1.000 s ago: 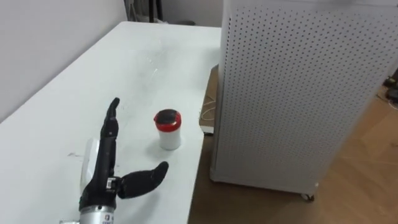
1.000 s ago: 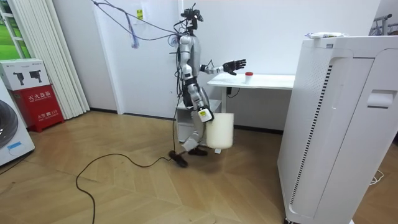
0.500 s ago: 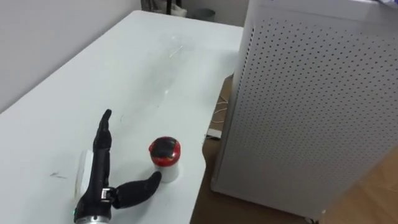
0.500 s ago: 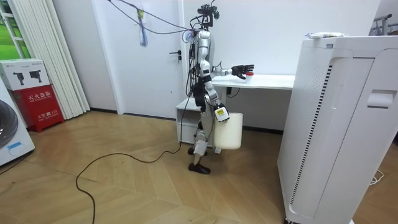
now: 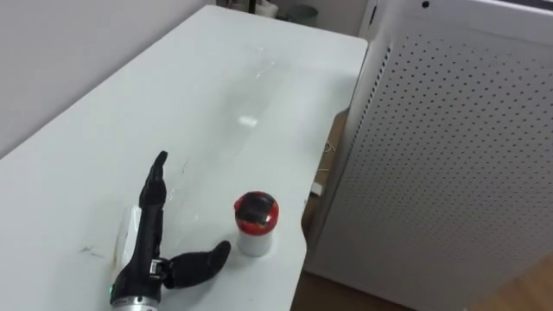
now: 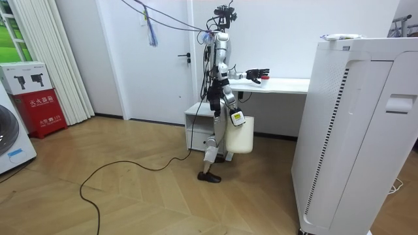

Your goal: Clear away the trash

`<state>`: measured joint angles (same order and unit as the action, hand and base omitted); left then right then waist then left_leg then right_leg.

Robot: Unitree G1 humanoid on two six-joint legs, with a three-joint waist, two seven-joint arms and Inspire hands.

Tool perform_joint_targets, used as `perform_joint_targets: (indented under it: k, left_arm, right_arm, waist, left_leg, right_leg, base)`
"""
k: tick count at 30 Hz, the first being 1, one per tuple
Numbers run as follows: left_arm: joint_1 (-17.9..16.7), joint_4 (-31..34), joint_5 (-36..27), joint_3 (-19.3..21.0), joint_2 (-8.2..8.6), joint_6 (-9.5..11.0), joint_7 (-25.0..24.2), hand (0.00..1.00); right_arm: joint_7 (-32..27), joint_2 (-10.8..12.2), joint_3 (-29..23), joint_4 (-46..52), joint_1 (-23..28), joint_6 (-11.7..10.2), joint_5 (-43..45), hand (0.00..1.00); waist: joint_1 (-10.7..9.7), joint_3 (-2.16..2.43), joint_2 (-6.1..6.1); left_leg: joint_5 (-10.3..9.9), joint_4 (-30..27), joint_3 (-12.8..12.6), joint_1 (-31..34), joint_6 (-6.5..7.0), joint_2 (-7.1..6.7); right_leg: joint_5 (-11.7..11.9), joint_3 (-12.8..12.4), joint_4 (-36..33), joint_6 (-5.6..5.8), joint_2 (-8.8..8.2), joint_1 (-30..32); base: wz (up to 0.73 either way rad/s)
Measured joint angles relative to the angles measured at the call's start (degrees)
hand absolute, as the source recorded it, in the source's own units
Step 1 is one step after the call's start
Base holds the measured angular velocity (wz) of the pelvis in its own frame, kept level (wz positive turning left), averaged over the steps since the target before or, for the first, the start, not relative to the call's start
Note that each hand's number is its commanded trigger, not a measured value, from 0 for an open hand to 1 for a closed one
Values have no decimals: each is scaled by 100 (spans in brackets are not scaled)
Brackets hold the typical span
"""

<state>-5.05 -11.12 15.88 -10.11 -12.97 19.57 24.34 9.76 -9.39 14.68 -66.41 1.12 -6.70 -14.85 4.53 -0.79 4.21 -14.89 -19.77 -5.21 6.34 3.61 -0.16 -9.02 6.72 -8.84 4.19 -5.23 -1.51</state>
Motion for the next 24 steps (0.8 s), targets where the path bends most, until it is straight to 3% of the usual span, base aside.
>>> perform_joint_targets:
  k: [10,16,24]
  left_arm:
    - [-155,31,-59,-96,85,-1,-309,0]
    - [-215,105,-62,-185,66,0,-343,0]
    - [-222,220,-69,-273,2,1,-370,0]
  right_arm:
    - [49,-38,-24,-13,36,-8,89,100]
    - [88,-37,-24,-13,35,-8,63,100]
    - [88,-38,-23,-15,31,-25,62,100]
  waist:
    - [-176,29,-60]
    - [-174,55,-87]
    - [-208,56,-92]
  left_leg:
    - [148,234,57,-159,-108,9]
    - [164,313,57,-207,-109,-2]
    - [239,409,72,-272,-117,-52]
  right_leg:
    - [-4,133,10,0,39,-50]
    - [4,164,-1,-12,38,-65]
    - [7,187,1,-17,26,-68]
  base:
    - [-1]
    - [-4]
    - [0]
